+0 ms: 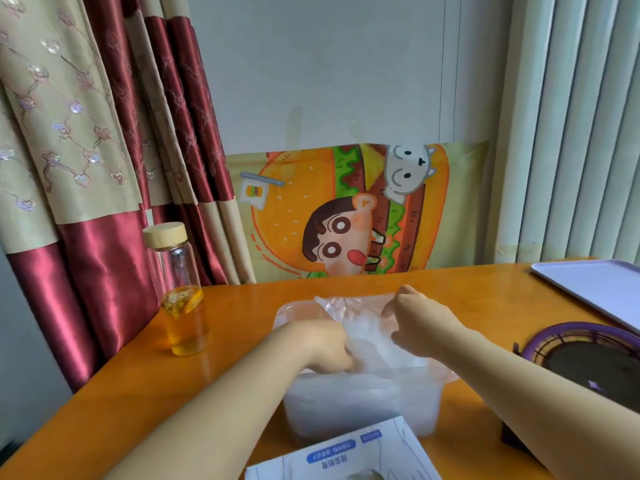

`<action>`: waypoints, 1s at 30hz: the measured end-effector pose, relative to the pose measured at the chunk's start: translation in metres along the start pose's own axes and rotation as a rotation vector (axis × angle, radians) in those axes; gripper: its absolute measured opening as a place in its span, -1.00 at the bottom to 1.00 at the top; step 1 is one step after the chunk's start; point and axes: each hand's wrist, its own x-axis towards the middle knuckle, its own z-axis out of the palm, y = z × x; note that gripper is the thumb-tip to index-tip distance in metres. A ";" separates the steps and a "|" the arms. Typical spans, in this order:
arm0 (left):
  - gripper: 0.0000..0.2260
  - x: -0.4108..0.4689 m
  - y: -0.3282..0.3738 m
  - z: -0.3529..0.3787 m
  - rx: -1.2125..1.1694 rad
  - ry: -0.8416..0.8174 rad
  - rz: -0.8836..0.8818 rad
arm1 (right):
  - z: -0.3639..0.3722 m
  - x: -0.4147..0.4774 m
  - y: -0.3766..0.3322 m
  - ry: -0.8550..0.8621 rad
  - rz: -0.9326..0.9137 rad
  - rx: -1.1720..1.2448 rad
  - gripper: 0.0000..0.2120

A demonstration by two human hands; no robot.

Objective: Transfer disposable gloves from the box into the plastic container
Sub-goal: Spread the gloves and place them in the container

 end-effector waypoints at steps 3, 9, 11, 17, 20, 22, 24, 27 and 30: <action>-0.56 0.011 0.001 -0.007 0.134 -0.096 -0.015 | -0.009 -0.005 -0.005 0.064 -0.157 -0.309 -0.67; -0.61 0.024 -0.009 -0.004 0.166 -0.206 0.018 | -0.004 0.015 -0.016 -0.323 -0.340 -0.156 -0.46; -0.58 0.030 -0.012 0.004 0.199 -0.236 0.017 | 0.003 0.022 -0.014 -0.464 -0.306 -0.190 -0.31; -0.55 0.045 -0.018 0.023 0.185 -0.305 0.024 | 0.033 0.035 -0.004 -0.673 -0.139 -0.177 -0.02; -0.53 0.045 -0.022 0.024 0.141 -0.328 0.031 | 0.032 0.034 -0.007 -0.731 -0.112 -0.232 -0.05; -0.54 0.045 -0.022 0.024 0.122 -0.332 0.025 | 0.031 0.034 -0.009 -0.752 -0.124 -0.277 -0.14; -0.55 0.045 -0.019 0.023 0.141 -0.317 0.022 | 0.034 0.035 -0.011 -0.750 -0.140 -0.327 -0.28; -0.55 0.041 -0.012 0.015 0.199 -0.312 0.019 | 0.033 0.034 -0.014 -0.719 -0.157 -0.360 -0.42; -0.51 0.031 -0.017 -0.005 0.184 -0.322 0.024 | 0.015 0.028 -0.016 -0.687 -0.171 -0.333 -0.30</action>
